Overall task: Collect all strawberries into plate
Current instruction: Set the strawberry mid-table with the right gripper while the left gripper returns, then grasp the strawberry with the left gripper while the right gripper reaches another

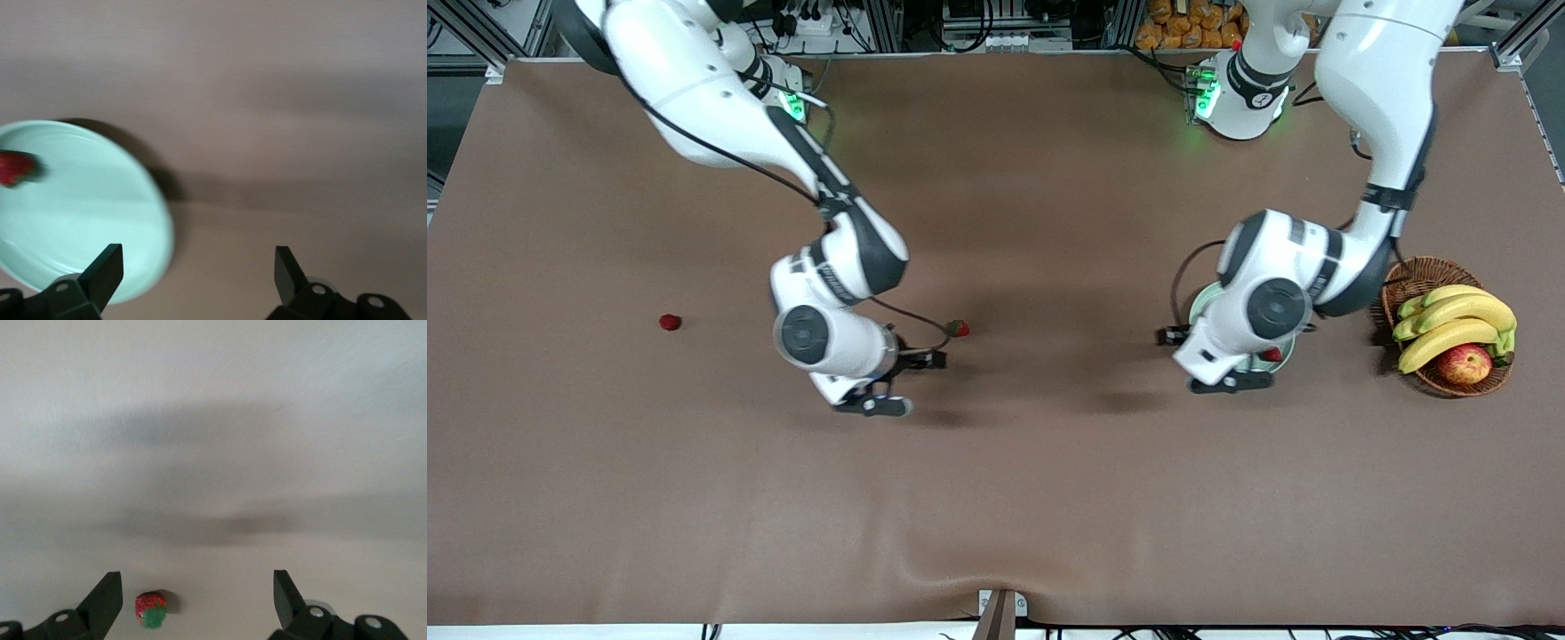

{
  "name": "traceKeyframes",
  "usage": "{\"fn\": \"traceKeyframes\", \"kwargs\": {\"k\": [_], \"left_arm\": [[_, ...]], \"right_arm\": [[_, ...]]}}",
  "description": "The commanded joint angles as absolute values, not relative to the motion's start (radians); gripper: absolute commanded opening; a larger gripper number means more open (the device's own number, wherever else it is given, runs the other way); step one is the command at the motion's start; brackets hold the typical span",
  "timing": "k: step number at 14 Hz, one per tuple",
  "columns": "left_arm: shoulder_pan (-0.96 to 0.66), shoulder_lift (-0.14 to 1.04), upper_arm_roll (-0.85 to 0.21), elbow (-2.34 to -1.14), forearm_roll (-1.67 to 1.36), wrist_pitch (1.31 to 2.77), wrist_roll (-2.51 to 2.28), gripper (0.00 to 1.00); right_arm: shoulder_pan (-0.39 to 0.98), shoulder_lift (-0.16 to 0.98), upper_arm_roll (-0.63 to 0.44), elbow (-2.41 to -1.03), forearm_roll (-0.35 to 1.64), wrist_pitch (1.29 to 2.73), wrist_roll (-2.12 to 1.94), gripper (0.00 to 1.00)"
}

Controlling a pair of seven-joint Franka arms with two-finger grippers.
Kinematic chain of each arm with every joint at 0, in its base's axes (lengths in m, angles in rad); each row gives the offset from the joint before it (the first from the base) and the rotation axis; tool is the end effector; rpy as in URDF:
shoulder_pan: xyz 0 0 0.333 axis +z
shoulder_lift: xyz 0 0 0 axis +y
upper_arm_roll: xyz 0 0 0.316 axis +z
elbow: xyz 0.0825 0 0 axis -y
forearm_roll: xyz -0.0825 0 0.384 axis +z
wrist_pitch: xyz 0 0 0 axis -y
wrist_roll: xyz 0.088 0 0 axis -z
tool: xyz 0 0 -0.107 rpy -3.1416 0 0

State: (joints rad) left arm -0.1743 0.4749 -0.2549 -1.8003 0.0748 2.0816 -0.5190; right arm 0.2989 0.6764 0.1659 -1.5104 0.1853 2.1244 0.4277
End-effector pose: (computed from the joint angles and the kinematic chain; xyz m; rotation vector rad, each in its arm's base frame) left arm 0.5792 -0.2492 0.2770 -3.0961 -0.0993 0.2839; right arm 0.6352 0.3069 0.2676 -2.9189 0.1439 0.2389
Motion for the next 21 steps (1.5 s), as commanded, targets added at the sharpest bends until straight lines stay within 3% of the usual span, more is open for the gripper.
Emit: {"fn": "traceKeyframes", "kwargs": {"k": [1, 4, 8, 12, 17, 21], "left_arm": [[-0.228, 0.529, -0.311, -1.697, 0.081, 2.06, -0.639, 1.0], [-0.38, 0.625, -0.311, -1.574, 0.086, 2.062, -0.793, 1.0], [-0.54, 0.774, -0.292, -1.408, 0.097, 2.083, -0.935, 1.0], [-0.759, 0.804, -0.14, -1.399, 0.097, 2.233, -1.052, 1.0], [-0.818, 0.861, -0.127, -1.393, 0.097, 2.322, -1.199, 1.0], [-0.818, 0.897, -0.117, -1.342, 0.097, 2.353, -1.429, 1.0]], "right_arm": [[0.181, 0.56, 0.163, -1.542, 0.178, 1.98, 0.352, 1.0], [0.059, 0.497, 0.141, -1.563, 0.118, 1.85, 0.263, 1.0], [-0.04, 0.454, 0.137, -1.634, -0.038, 1.85, 0.095, 1.0], [-0.115, 0.436, 0.109, -1.738, -0.066, 1.932, -0.02, 1.0], [-0.127, 0.426, -0.003, -1.897, -0.071, 2.123, -0.159, 1.0], [-0.146, 0.439, -0.024, -1.937, -0.071, 2.158, -0.207, 1.0]]}}
